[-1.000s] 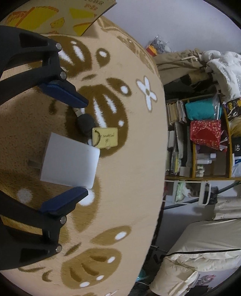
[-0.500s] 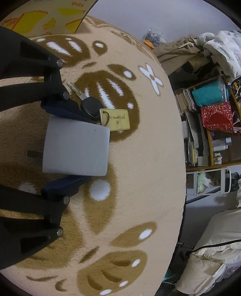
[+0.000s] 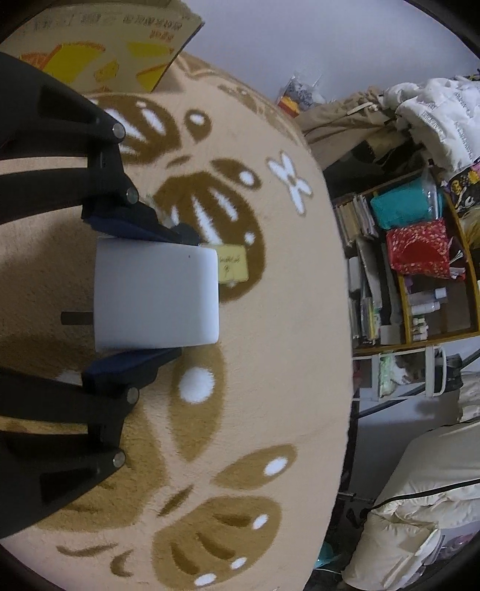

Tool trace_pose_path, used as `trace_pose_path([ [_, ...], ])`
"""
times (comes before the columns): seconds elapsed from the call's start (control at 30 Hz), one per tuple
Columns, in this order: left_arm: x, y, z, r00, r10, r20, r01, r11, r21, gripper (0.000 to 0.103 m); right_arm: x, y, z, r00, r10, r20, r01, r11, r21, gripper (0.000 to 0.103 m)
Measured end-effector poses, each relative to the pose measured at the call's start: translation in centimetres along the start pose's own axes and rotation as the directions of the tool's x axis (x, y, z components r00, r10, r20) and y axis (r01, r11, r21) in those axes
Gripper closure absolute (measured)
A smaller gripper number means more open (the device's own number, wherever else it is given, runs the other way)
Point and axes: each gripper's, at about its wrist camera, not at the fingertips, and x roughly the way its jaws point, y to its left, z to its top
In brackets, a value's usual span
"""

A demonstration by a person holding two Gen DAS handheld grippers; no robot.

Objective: Organize rigid objects
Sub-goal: 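Move the right gripper back to the carpet and grasp the white charger, then carry the white charger into the box and release it with the right gripper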

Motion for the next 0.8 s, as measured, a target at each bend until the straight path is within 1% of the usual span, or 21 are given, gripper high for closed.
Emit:
trace_pose_path([
  [0.17, 0.0, 0.0, 0.0, 1.000, 0.000, 0.000, 0.000, 1.000, 0.001, 0.084, -2.3, 1.7, 0.8, 0.998, 0.052, 0.036, -0.051, 0.998, -0.027, 0.047],
  [0.23, 0.0, 0.0, 0.0, 1.000, 0.001, 0.000, -0.001, 1.000, 0.001, 0.084, -3.4, 2.4, 1.0, 0.994, 0.094, 0.060, -0.092, 0.995, -0.040, 0.047],
  [0.33, 0.0, 0.0, 0.0, 1.000, 0.001, 0.000, -0.001, 1.000, 0.000, 0.084, -4.6, 3.6, 1.3, 0.987, 0.134, 0.084, -0.130, 0.990, -0.057, 0.047],
  [0.53, 0.0, 0.0, 0.0, 1.000, 0.001, 0.000, -0.001, 1.000, 0.000, 0.084, -7.0, 6.7, 1.4, 0.968, 0.219, 0.119, -0.205, 0.971, -0.126, 0.047],
  [0.6, 0.0, 0.0, 0.0, 1.000, 0.001, 0.000, -0.001, 1.000, -0.001, 0.084, -7.6, 7.8, 1.5, 0.959, 0.257, 0.122, -0.238, 0.959, -0.152, 0.047],
  [0.8, 0.0, 0.0, 0.0, 1.000, 0.001, 0.000, -0.001, 1.000, 0.000, 0.084, -9.4, 11.4, 0.5, 0.936, 0.332, 0.119, -0.296, 0.923, -0.246, 0.047],
])
